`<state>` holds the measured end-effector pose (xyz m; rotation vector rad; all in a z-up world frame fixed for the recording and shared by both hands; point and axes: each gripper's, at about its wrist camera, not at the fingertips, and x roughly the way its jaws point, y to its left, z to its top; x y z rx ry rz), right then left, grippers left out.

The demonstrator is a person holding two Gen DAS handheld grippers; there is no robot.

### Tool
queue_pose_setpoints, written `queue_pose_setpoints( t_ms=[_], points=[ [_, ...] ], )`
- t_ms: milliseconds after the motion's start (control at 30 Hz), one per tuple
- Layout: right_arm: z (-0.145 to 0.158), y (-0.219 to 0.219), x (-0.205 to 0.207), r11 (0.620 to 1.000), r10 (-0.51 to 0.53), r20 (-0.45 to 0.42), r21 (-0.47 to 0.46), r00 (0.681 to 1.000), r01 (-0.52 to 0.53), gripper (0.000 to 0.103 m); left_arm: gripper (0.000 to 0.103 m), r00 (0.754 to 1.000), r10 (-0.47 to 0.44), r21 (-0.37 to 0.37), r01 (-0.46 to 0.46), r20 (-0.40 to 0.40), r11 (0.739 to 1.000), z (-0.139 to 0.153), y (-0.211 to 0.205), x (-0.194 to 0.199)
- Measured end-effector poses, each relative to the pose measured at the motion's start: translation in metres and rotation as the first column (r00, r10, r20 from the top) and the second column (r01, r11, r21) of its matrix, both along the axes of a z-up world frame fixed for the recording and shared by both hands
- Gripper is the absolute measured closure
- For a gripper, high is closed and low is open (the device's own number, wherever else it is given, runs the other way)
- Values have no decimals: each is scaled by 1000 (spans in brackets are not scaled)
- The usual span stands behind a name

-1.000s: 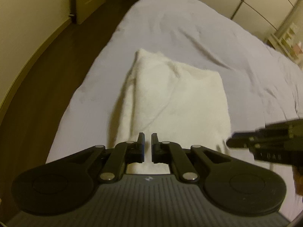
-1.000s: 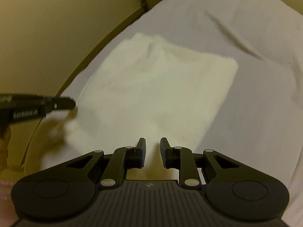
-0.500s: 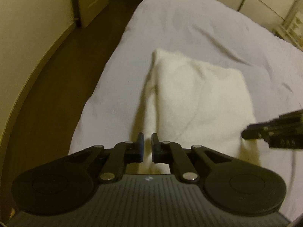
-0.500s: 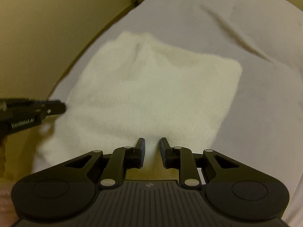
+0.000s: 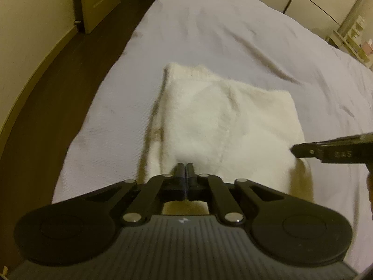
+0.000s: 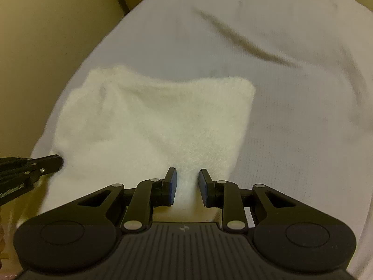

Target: Fold clothes

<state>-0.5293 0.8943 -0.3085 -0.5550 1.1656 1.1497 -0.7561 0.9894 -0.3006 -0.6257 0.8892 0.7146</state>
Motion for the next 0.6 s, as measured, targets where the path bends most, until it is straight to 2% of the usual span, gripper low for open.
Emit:
queue_pose_setpoints(
  t_ms=[167,333,400,533,600],
  points=[
    [25,-24,-9,998,38,-65,43,997,-36,76,102,1000,-3,34,3,-2,999,31,-21,-21],
    [31,-53,-40,994,108,-95,28,990,-106,75,102,1000,-10,7,10,10,1000,47,-55,-45],
    [28,-60,-54,989,145,-92,15,985,-144,75,102,1000,-11,-18,11,-7,1000,39,-64,-49],
    [21,-74,-84,975,221,-79,-11,972,-223,72,102,997,29,-39,-32,-69,999,3,-64,-53],
    [9,-71,-101,955,295,1,-39,955,-295,72,101,997,43,-37,-46,-71,998,-6,-62,-51]
  ],
)
